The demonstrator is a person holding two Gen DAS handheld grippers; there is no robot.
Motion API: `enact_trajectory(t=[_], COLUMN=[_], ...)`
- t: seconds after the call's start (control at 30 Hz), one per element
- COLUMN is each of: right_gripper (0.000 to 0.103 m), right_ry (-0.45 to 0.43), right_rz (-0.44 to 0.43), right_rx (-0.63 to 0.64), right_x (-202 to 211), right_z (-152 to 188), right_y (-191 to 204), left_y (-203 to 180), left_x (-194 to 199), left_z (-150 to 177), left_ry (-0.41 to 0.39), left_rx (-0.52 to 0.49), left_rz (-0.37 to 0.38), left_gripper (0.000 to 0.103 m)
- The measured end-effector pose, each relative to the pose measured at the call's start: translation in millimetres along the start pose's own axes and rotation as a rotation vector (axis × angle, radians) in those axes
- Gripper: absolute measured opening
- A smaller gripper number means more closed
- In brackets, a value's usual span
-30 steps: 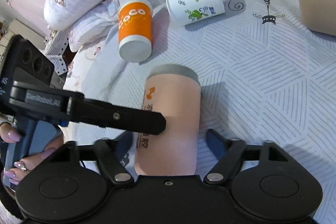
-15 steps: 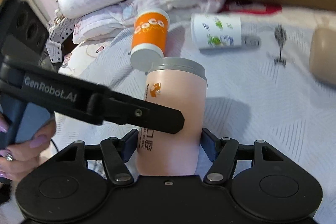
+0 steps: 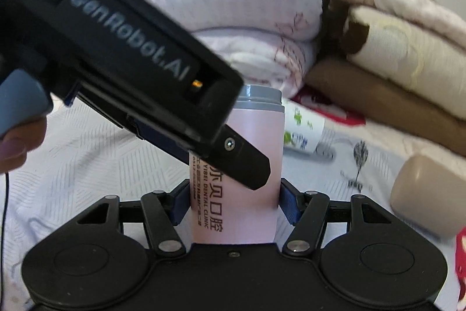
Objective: Flip cup upright
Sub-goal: 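Rotate the pink cup rim-up with the right tool while the left tool steadies it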
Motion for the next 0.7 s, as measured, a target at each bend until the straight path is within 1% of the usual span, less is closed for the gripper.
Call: enact_trajectory(t=[0.1, 0.2, 0.37, 0.5, 0.63, 0.7], right_gripper=[0.067, 0.067, 0.067, 0.067, 0.067, 0.067], right_ry=[-0.03, -0.029, -0.019, -0.026, -0.04, -0.044], right_rz=[0.001, -0.008, -0.004, 0.015, 0.03, 0.035], right_rx=[0.014, 0.021, 0.026, 0.028, 0.011, 0.011], right_x=[-6, -17, -27, -34, -44, -46], right_z=[-4, -7, -6, -8, -10, -10], right_y=[-1, -2, 0, -6, -8, -8], left_y=[5, 10, 7, 1, -4, -3], left_x=[1, -3, -11, -12, -15, -14], left_z=[-4, -5, -5, -7, -6, -7], left_ry=[-0.021, -0.027, -0.047, -0.079, -0.107, -0.104], left_rx=[-0.007, -0.004, -0.037, -0.079, -0.155, -0.147], left_rz=[-0.02, -0.041, -0.059, -0.062, -0.099, -0.088], left_gripper=[0.058, 0.058, 0.058, 0.058, 0.057, 0.057])
Point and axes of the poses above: each gripper's, at about its wrist camera, not at the fingertips, and x roughly against the way its jaws point, y to its left, z to its underside, the point moved 5 cm from there along -x, roughly the way its jaws point, and after that the axes turned 11 degrees about x, right-handed, at the moved point
